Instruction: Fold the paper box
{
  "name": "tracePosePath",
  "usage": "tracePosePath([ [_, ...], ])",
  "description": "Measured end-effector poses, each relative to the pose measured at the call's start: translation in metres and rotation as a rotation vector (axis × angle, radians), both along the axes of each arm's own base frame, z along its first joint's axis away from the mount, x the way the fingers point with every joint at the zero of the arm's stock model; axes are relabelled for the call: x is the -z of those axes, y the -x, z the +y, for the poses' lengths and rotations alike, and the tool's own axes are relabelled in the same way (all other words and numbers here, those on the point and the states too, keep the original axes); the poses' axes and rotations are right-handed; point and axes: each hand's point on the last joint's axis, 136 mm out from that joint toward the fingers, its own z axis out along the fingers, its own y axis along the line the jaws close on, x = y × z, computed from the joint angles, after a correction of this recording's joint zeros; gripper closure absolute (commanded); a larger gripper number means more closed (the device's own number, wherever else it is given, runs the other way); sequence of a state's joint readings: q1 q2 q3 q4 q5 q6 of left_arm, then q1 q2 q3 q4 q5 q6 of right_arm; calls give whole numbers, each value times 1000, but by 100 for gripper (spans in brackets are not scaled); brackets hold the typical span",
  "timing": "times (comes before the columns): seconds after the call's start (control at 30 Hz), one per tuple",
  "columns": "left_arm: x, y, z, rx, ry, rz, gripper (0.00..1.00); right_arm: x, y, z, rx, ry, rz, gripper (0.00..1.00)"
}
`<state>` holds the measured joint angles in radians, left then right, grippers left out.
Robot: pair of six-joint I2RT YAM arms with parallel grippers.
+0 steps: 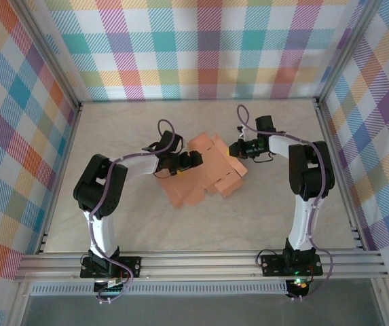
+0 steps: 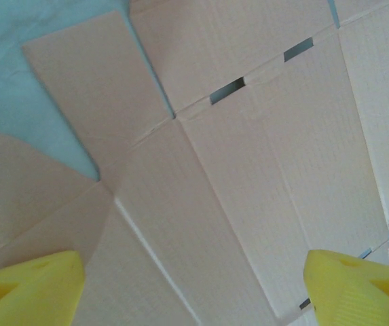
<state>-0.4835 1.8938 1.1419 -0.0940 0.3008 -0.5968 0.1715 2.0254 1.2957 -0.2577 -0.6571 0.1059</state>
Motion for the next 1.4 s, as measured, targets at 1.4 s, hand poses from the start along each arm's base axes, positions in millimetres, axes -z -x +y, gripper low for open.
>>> tracePosePath([
  [1.4,-51,39,124,-251,-98,-34,0,23,-3,46,108,1310,-733,100],
])
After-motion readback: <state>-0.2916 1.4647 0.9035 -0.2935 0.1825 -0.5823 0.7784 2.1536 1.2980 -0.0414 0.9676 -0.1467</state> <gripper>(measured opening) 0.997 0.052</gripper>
